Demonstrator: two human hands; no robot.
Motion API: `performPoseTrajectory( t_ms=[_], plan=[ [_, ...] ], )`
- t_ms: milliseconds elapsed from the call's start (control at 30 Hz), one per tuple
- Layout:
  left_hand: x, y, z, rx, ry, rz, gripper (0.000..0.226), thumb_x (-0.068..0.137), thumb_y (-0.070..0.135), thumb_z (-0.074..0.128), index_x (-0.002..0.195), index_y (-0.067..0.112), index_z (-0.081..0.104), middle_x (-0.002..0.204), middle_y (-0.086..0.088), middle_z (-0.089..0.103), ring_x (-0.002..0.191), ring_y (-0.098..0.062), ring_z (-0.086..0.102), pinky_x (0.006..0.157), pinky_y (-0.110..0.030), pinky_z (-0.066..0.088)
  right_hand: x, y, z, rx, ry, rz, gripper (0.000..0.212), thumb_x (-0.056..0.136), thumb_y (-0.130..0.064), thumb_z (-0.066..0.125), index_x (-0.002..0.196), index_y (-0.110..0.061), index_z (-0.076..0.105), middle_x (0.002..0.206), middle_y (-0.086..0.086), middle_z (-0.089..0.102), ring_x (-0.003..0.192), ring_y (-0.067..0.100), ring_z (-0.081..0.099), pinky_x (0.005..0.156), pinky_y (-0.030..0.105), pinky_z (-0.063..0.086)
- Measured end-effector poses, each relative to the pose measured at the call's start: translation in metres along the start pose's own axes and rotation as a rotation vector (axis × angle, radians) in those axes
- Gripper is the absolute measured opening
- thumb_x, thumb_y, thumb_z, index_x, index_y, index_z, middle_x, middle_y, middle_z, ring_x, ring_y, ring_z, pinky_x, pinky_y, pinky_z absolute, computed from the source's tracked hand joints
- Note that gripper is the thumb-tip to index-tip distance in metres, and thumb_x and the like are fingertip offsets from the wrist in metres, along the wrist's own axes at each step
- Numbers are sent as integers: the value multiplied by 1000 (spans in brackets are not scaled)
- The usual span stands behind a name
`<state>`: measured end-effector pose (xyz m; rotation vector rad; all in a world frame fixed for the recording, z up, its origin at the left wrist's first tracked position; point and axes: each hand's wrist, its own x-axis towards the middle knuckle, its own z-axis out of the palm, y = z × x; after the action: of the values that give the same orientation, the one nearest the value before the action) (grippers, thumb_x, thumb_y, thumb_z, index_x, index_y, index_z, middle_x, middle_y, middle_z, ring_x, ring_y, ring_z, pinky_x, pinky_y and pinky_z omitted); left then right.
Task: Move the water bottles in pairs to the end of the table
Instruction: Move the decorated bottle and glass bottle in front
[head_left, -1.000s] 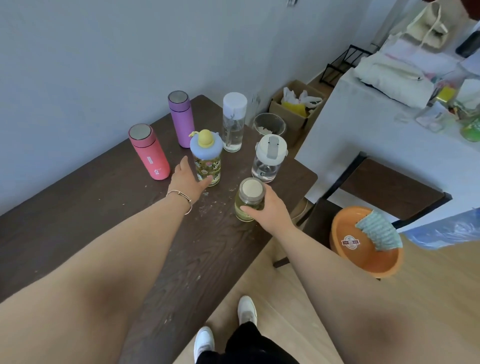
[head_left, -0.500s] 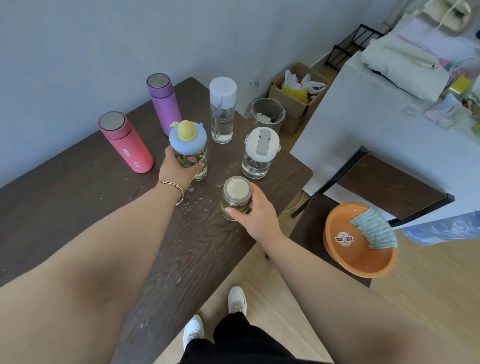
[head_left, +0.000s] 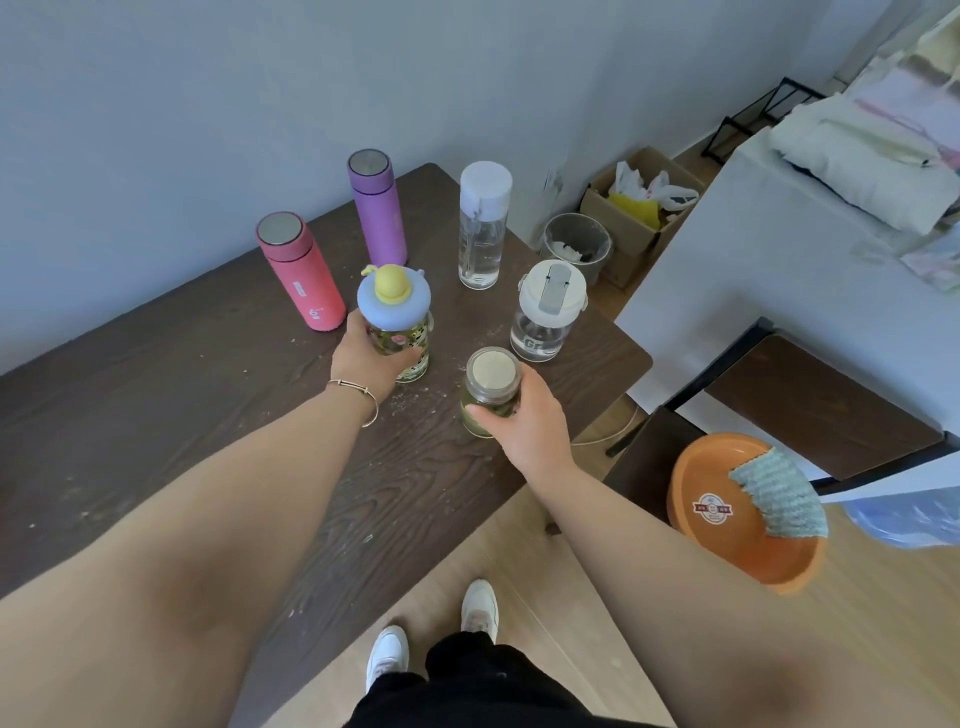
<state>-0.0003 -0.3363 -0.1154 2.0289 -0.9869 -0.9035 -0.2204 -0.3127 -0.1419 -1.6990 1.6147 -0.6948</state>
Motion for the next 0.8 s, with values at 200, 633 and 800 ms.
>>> performPoseTrajectory(
  t_ms=[200,633,800],
  plan=[
    [-30,-13,-27,-49,96,-46,74,81,23,87,141,20,45,109,3,62,97,-21,59,85,-29,44,-4,-15,7,-10,-6,5,73,70,-50,83,131,-24,52,129,-6,62,119,18,57,97,37,49],
    [-110,-75,-132,-123,272,-92,70,80,26,87,137,20,46,112,5,63,102,-23,63,87,-35,51,-66,-84,43,-18,-109,-95,68,66,-45,87,123,-24,56,121,-4,64,113,20,60,92,35,48],
    [-155,-123,-194,-109,310,-119,73,80,29,87,138,20,45,113,4,62,105,-28,65,89,-38,54,-117,-130,82,-8,-115,-135,66,67,-45,87,121,-21,57,119,-2,65,113,21,59,92,35,48]
  ],
)
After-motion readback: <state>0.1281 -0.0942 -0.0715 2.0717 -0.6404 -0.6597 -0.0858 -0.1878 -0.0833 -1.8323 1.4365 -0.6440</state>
